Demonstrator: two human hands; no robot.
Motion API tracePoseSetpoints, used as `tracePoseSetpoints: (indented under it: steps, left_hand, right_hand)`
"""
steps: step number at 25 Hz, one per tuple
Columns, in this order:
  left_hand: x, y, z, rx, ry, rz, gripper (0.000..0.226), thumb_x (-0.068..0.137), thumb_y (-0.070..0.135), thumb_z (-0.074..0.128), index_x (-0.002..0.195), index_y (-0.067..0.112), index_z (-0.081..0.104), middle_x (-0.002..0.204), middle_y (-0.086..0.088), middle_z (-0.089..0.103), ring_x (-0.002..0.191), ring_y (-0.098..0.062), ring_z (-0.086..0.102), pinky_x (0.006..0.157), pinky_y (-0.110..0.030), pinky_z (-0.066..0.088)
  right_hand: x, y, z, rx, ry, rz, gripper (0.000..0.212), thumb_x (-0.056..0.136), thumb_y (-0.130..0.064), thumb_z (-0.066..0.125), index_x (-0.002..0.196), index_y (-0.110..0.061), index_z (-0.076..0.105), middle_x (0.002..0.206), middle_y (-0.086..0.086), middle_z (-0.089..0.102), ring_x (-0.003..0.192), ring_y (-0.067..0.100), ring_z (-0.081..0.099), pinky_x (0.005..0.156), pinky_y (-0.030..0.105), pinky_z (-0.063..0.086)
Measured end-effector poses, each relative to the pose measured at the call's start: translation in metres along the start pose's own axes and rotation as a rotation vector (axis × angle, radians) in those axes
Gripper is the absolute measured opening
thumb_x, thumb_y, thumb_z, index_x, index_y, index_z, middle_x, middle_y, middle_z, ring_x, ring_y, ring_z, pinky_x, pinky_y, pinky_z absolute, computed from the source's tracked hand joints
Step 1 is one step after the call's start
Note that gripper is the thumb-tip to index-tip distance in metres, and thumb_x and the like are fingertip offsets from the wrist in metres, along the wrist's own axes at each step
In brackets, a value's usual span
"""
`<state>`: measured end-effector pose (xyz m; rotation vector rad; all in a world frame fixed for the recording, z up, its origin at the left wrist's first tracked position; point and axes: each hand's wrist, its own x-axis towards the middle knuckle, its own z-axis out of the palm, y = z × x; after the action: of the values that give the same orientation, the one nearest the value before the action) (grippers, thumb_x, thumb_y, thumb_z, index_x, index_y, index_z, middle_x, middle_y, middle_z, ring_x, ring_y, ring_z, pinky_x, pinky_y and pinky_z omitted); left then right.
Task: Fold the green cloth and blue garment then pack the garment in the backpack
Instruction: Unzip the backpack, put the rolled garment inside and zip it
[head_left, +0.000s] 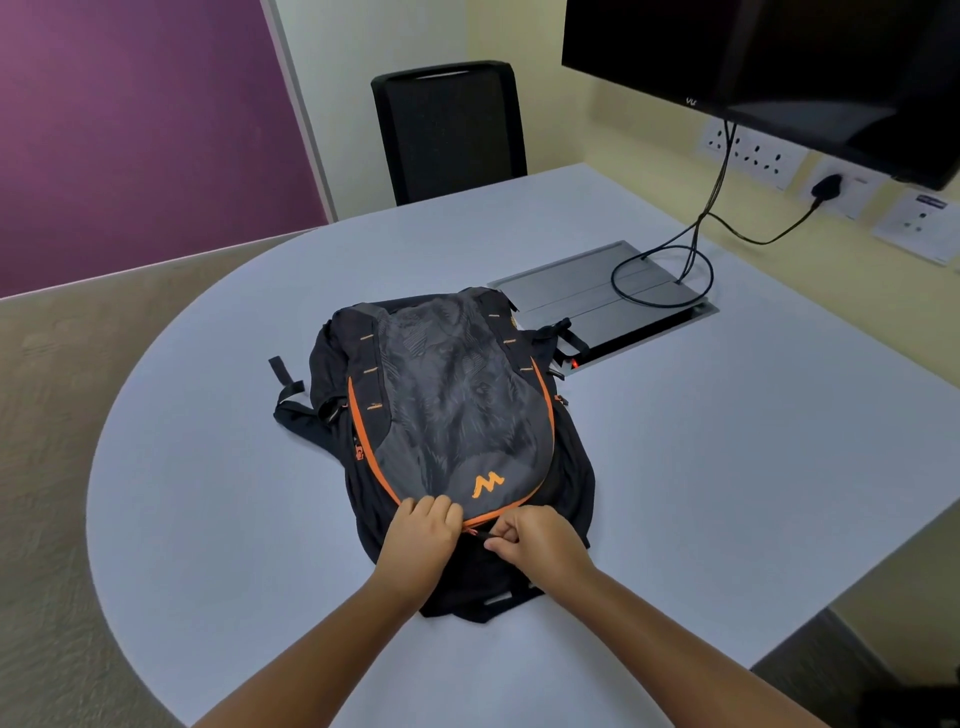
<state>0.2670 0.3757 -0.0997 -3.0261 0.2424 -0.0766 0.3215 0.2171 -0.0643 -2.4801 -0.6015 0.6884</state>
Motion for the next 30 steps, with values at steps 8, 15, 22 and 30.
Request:
tracePoseSetpoints:
  steps: [8,15,22,30]
  left_hand:
    - [-0.003,-0.009,0.008,-0.083,-0.02,-0.025,0.041,0.037,0.014,0.091,0.059,0.017,0.057,0.056,0.003,0.052,0.047,-0.014,0.05,0.034,-0.02,0.034]
    - [0.004,-0.012,0.008,-0.107,-0.04,-0.018,0.042,0.037,0.017,0.092,0.061,0.018,0.058,0.058,0.004,0.053,0.047,-0.013,0.051,0.032,-0.018,0.03]
    - [0.031,0.006,-0.003,-0.099,-0.117,0.018,0.054,0.028,0.026,0.092,0.07,0.021,0.058,0.065,0.005,0.057,0.046,-0.013,0.052,0.031,-0.02,0.031]
    - [0.08,0.063,-0.011,-0.063,-0.064,-0.043,0.046,0.025,0.001,0.081,0.055,0.017,0.051,0.054,0.002,0.046,0.044,-0.016,0.048,0.036,-0.023,0.038]
  right_hand:
    - [0.005,0.031,-0.015,-0.035,0.062,-0.033,0.021,0.088,-0.035,0.06,0.099,-0.02,0.068,0.09,-0.012,0.061,0.091,0.012,0.062,0.076,0.021,0.044]
    - [0.016,0.091,-0.067,-0.077,0.228,0.07,0.005,0.084,-0.032,0.065,0.085,-0.027,0.068,0.079,-0.014,0.062,0.074,0.006,0.055,0.06,0.017,0.036]
    - [0.029,0.089,-0.069,0.569,0.323,0.036,0.011,0.081,-0.013,0.071,0.075,-0.022,0.069,0.069,-0.004,0.067,0.066,0.003,0.061,0.064,0.013,0.049]
    - [0.028,0.082,-0.036,1.238,0.387,0.311,0.007,0.084,-0.011,0.067,0.091,-0.01,0.069,0.081,0.007,0.068,0.077,0.012,0.066,0.067,0.018,0.056]
